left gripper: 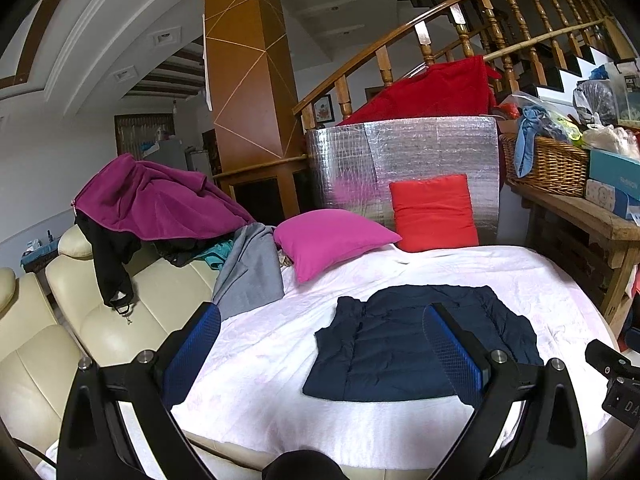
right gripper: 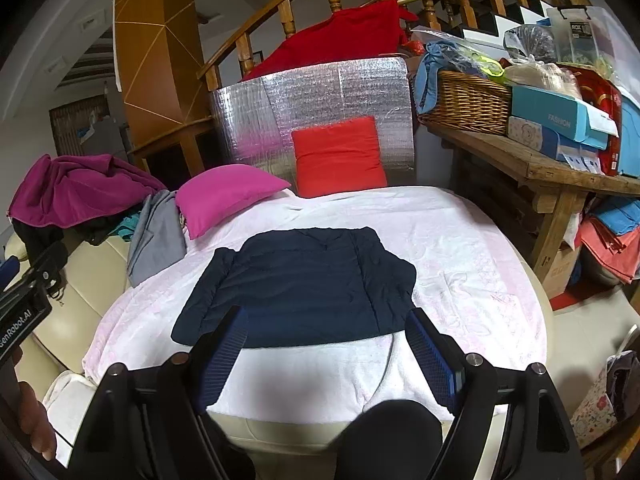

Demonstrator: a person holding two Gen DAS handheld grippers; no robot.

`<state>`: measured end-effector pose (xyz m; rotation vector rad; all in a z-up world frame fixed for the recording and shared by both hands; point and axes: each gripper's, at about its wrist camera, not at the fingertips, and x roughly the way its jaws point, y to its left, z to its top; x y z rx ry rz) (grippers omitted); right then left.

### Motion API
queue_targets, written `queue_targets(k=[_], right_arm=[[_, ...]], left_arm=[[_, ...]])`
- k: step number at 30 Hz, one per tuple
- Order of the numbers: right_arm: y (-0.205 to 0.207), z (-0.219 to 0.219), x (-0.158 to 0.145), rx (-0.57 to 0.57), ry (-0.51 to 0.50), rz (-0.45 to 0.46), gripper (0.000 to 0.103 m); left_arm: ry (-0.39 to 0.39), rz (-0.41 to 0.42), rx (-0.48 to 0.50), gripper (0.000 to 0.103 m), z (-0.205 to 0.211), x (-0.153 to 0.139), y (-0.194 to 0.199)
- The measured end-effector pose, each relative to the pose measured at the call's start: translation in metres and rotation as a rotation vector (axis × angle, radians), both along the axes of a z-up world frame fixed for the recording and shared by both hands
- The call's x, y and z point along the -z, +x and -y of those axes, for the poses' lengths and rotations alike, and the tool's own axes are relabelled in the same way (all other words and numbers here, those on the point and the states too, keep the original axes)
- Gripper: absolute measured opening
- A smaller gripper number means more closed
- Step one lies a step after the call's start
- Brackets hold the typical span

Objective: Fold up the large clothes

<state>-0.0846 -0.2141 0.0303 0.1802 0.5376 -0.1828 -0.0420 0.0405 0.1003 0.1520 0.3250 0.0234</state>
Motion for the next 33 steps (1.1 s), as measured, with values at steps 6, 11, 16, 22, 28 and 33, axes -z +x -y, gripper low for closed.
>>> queue_targets(k=[6,11,16,22,28,33], right_arm=[[0.0,-0.002,0.0,0.003,0.008,0.001,0.083],[0.0,-0.003,0.001,0.003,0.009,0.0,0.083],[0.0,-0.004,-0.001,0.002,0.007,0.001,0.083],[0.0,-0.007,-0.003,0.005,0.006,0.009,0.083],[0.0,-0.011,-0.004,0.008,0.006,0.013,0.083],[0.001,-0.011,-0.004,0.007,0.002,0.012,0.083]], left_arm=[[-0.001,0.0,0.0,0.101,-0.001,0.0,0.0],[-0.001,0.002,-0.002,0.101,-0.001,0.001,0.001],[-0.002,0.002,-0.004,0.101,-0.001,0.001,0.001],[-0.008,0.002,-0.006,0.101,-0.003,0.0,0.001],[-0.012,0.003,-0.006,0.101,-0.005,0.0,0.002],[-0.015,0.002,-0.005,0.101,-0.006,0.0,0.002]])
